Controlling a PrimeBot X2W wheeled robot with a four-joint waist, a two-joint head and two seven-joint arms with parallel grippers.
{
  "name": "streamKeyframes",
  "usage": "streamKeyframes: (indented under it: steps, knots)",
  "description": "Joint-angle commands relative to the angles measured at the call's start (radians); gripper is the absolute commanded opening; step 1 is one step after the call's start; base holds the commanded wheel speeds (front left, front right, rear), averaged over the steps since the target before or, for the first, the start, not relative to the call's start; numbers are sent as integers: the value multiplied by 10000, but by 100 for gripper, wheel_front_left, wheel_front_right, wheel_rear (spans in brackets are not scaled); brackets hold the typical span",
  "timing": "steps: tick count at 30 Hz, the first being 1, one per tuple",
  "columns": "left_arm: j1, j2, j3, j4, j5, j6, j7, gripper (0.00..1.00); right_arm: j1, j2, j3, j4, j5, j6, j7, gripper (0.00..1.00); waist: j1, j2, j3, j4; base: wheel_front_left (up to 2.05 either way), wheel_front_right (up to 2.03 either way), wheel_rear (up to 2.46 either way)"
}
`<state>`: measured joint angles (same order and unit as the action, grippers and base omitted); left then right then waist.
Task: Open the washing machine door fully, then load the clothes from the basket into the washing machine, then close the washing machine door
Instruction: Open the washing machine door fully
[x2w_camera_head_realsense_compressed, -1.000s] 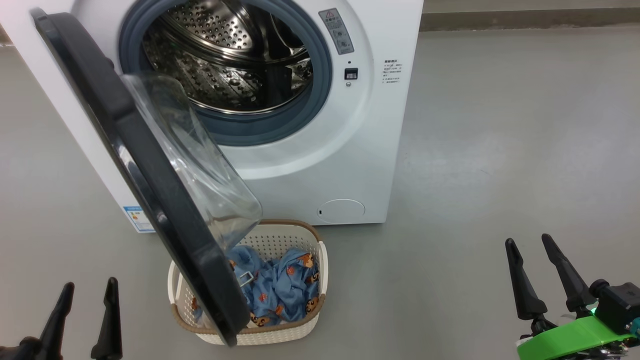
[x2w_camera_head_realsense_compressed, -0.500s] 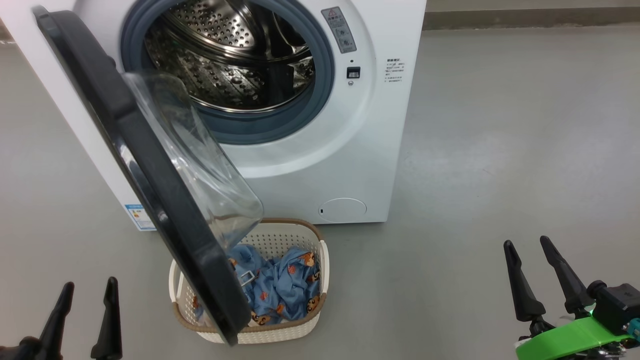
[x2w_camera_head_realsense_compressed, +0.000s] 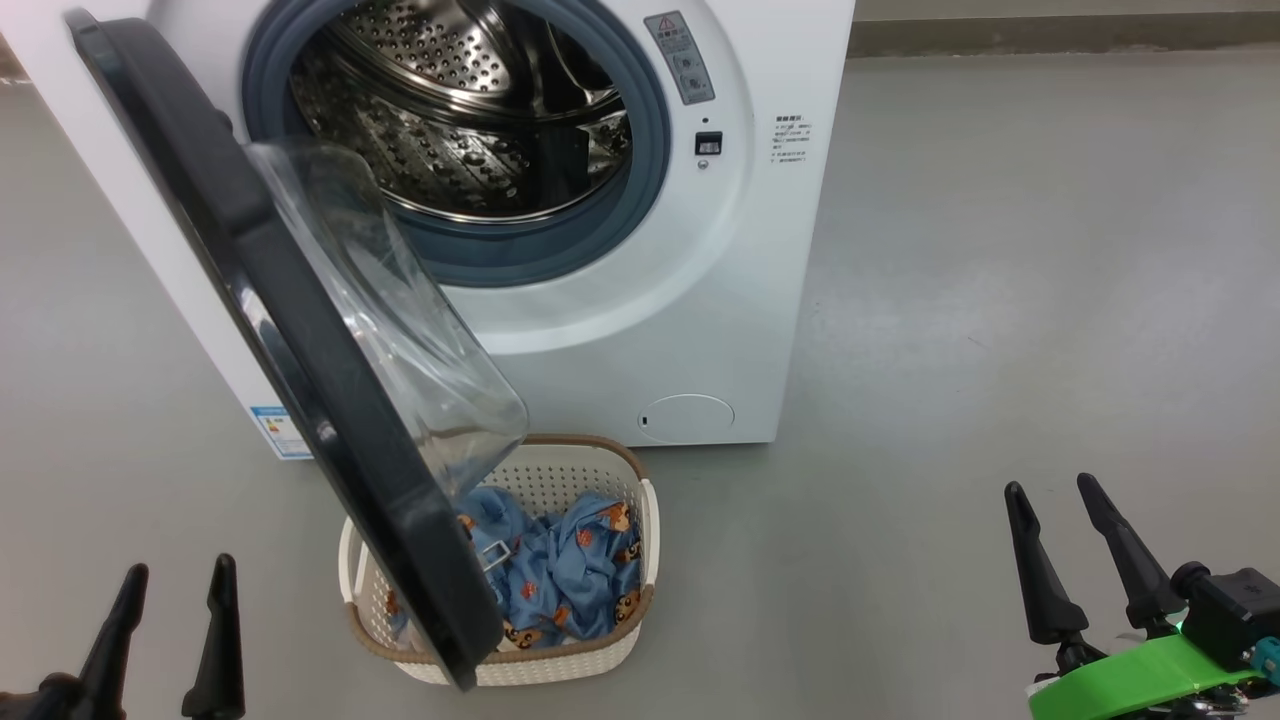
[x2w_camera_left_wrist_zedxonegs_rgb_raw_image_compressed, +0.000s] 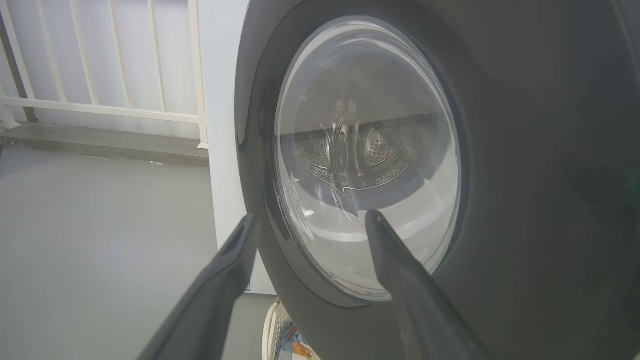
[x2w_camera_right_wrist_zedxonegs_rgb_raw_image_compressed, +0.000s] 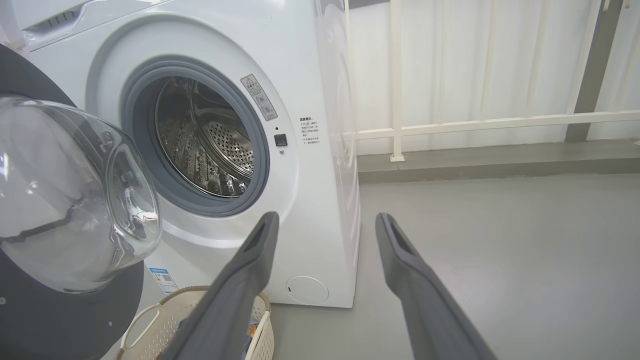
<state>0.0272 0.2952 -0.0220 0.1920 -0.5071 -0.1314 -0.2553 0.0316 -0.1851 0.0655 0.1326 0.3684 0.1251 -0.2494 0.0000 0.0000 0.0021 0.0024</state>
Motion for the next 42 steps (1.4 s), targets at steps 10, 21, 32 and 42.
streamKeyframes:
  steps: [10,21,32,42]
  knots:
    - [-285,250,400,-266,31,7,-65,100,-220,-53,177,-199,-132,56,-124,100,0,0,28,41,0,0,0]
    - [-328,208,392,-589,-20,7,-65,0,-260,-31,196,-147,-117,56,-124,100,0,0,6,77,0,0,0]
    - [-542,138,133,-3941,204,7,-65,0,-283,22,212,-131,-81,56,-124,100,0,0,-15,152,0,0,0]
    - [-182,558,-1756,-5995,-116,7,-64,0,-314,67,259,-87,-7,56,-124,100,0,0,-42,123,0,0,0]
